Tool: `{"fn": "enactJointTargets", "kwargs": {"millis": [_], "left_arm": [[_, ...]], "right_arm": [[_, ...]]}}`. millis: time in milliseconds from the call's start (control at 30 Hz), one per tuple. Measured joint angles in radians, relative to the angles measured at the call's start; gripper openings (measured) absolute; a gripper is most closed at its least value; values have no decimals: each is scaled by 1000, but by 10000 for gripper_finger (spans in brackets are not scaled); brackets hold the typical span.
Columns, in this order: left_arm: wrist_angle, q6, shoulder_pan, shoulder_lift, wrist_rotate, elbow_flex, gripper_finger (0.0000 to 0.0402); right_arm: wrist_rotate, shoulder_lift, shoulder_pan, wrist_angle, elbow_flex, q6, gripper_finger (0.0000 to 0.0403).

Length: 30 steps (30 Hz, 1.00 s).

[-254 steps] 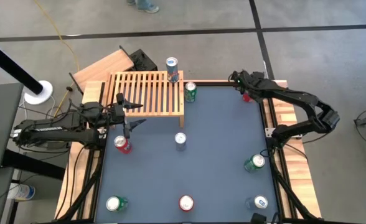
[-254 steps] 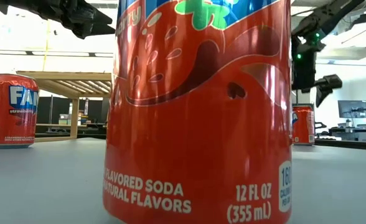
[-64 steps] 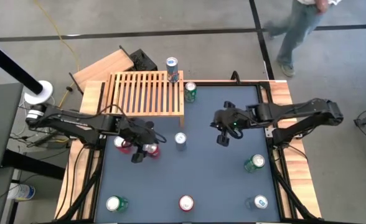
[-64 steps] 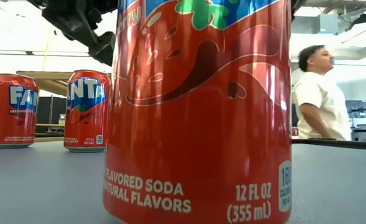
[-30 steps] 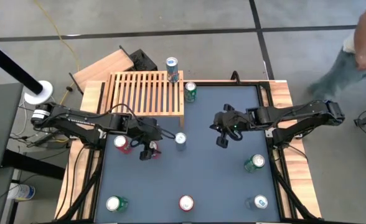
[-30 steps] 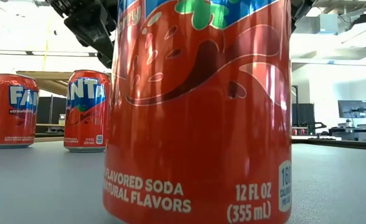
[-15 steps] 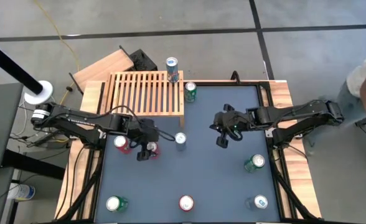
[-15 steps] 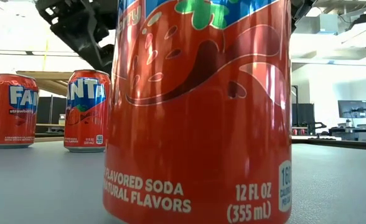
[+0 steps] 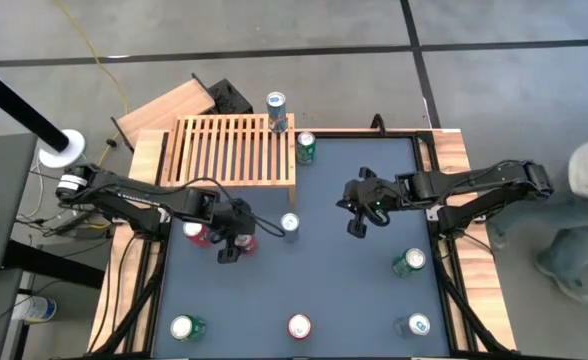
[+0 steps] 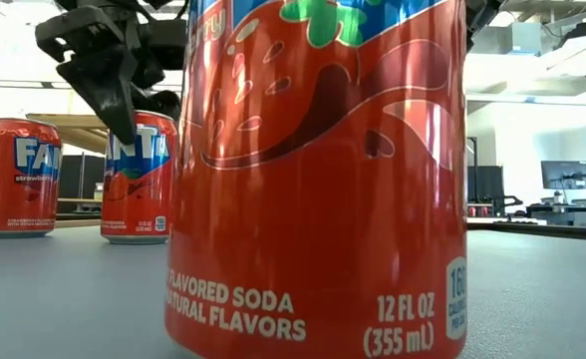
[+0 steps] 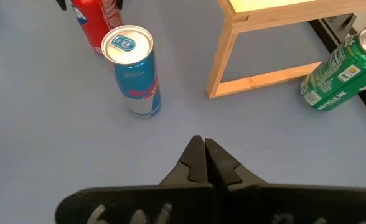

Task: Place canned beverage on shelf
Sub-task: Put the top right red soda can on the shelf

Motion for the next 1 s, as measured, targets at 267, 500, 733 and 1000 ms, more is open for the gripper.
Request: {"fn": "enactJointTargets", "kwargs": {"millis": [267, 500, 733, 1000], "left_arm": [[-43, 29, 0, 56, -3, 0, 352], [-54, 34, 0, 54, -3, 28, 352], [-117, 52, 0, 54, -3, 74, 352], [-103, 52, 0, 54, -3, 68, 352]], "right_arm": [[0, 0, 0, 5, 0, 0, 0], [-1, 0, 0, 9, 0, 0, 0], [-1, 0, 1, 9, 0, 2, 0], [-5, 0, 8, 8, 0, 1, 0]]}}
